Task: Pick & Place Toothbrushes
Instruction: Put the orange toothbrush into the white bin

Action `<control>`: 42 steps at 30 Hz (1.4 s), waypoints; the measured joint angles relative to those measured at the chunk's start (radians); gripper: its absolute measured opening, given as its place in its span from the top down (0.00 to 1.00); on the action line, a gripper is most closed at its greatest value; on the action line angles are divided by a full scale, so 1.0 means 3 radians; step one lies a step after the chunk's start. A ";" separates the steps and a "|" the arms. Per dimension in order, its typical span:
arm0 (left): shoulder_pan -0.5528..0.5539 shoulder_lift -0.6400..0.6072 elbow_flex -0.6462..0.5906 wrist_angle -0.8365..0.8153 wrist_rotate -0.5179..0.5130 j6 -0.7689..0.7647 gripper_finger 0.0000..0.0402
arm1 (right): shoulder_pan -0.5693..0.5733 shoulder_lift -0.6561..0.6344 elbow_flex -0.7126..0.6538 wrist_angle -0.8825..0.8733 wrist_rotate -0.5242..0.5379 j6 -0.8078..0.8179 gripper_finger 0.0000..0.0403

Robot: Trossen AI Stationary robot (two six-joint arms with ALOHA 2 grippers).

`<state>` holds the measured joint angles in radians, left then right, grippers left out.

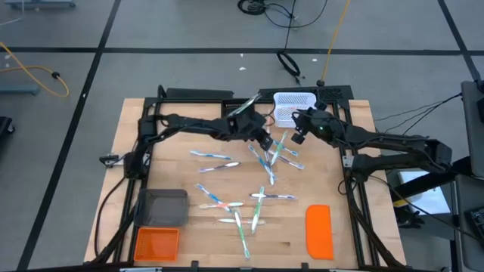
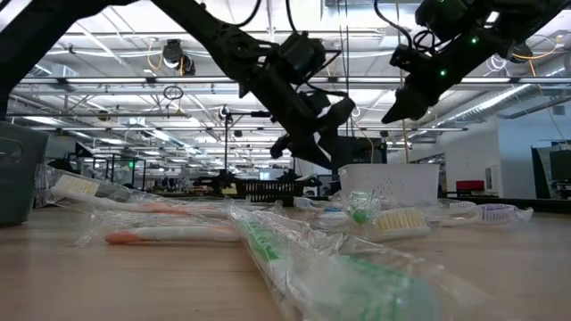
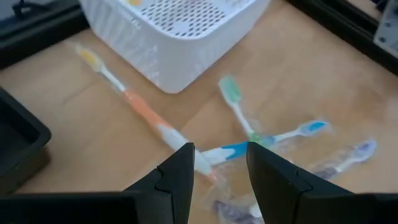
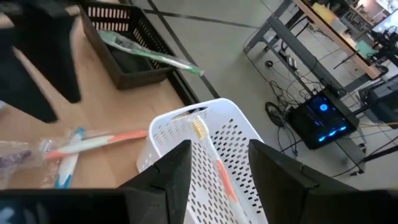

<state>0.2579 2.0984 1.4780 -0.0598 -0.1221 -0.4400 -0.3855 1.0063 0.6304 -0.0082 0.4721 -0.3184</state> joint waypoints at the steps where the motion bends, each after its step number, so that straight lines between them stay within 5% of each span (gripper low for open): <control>1: 0.0025 0.0027 0.0013 -0.0010 0.0039 -0.0032 0.63 | 0.0016 -0.0005 0.0000 0.0008 0.0001 0.0000 0.63; 8: 0.0129 0.0185 0.0017 0.0035 0.0255 -0.0170 0.63 | 0.0051 -0.0008 0.0000 0.0002 0.0003 -0.0007 0.64; 42: -0.0033 0.0466 0.0017 0.0293 -0.0117 -0.0310 0.64 | 0.0101 -0.0008 0.0000 0.0012 -0.0002 0.0036 0.65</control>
<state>0.2481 2.2383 1.4830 0.0280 -0.1574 -0.5331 -0.3552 1.0039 0.6304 -0.0047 0.4716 -0.3077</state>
